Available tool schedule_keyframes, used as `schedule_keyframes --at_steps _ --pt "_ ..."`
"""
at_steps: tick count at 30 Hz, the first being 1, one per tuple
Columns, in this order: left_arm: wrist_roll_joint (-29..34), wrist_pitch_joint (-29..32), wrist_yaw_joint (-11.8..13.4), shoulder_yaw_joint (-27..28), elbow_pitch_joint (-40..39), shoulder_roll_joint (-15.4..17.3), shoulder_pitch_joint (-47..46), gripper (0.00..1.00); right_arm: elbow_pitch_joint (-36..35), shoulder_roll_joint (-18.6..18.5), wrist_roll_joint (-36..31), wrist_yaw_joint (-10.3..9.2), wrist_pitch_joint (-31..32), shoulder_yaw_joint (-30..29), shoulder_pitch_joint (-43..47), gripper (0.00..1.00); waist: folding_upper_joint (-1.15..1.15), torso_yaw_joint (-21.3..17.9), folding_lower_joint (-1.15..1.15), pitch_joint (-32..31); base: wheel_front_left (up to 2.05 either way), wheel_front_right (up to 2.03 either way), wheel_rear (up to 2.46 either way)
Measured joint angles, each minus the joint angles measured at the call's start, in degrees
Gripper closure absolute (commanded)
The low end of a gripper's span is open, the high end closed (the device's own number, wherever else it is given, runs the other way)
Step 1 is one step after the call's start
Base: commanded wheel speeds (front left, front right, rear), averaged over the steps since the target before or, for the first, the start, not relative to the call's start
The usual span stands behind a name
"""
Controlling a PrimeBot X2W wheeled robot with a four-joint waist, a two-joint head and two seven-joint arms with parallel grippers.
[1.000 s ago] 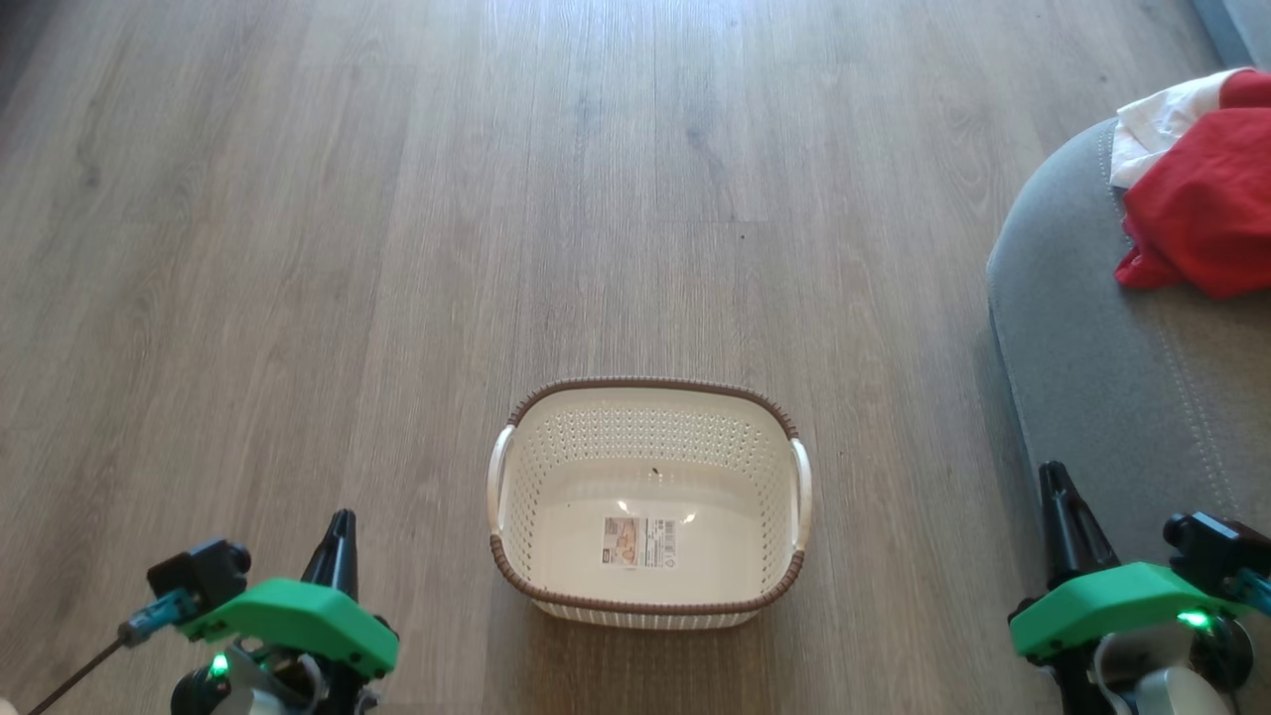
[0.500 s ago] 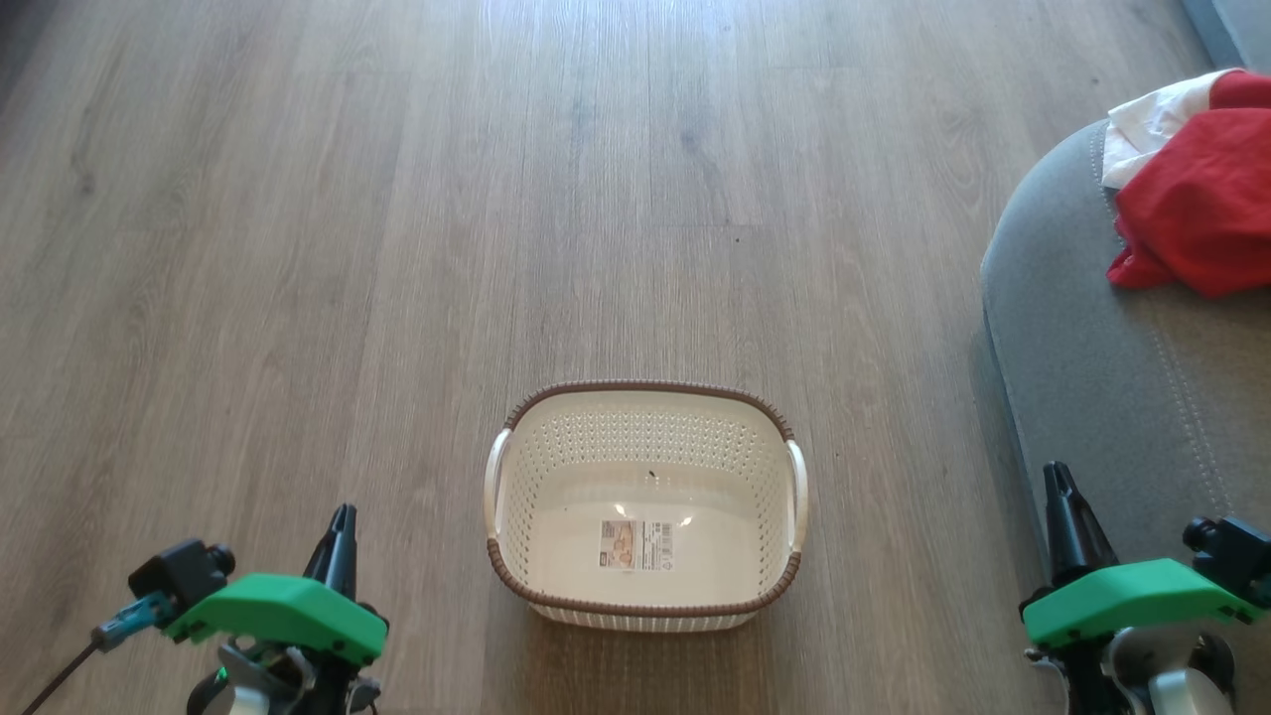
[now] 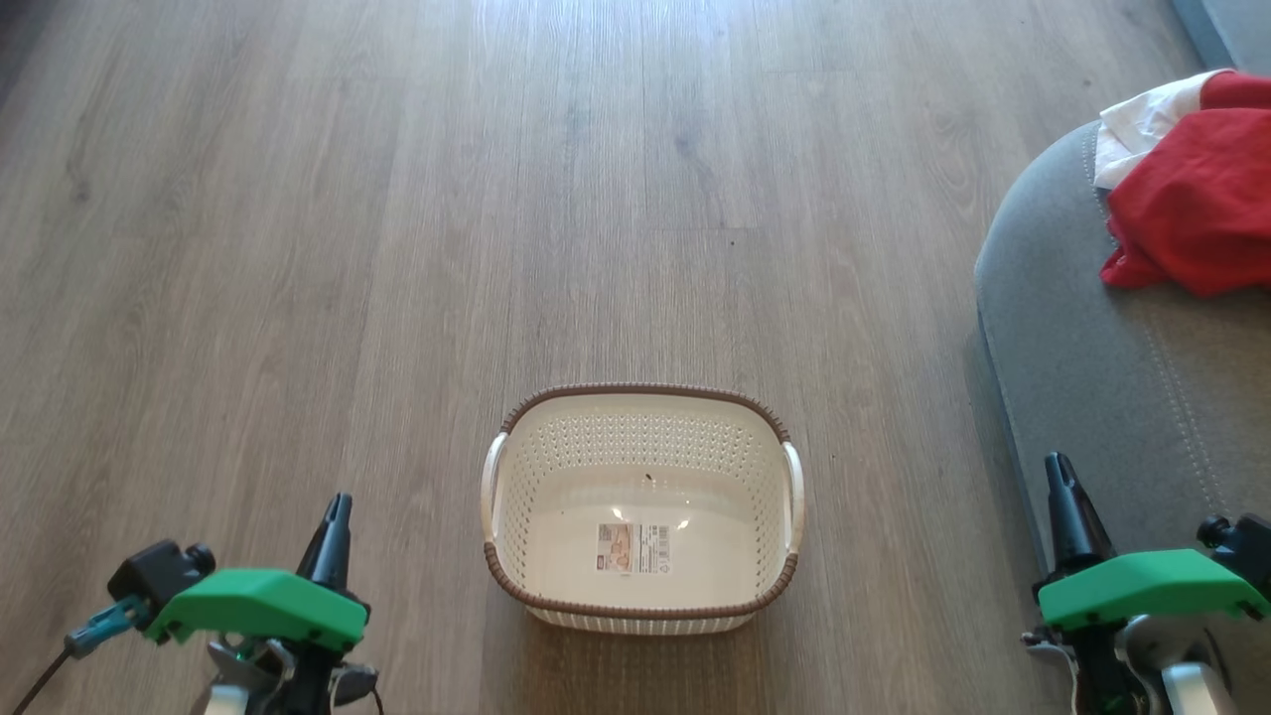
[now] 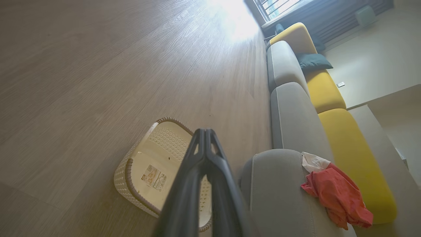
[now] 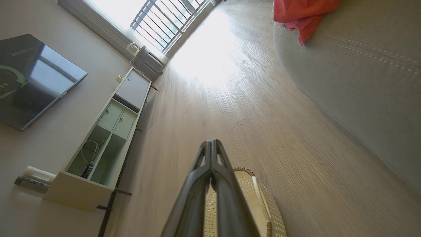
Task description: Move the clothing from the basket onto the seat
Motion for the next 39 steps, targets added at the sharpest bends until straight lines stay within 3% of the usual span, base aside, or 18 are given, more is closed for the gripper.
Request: schedule_keyframes --at_steps 39 --pt "-20.67 6.15 -5.41 6.88 -2.29 -2.85 0.01 1.00 -0.91 0.00 29.39 0.00 6.23 -0.30 -0.57 1.00 0.00 -1.12 0.00 -0.84 0.00 0.00 0.00"
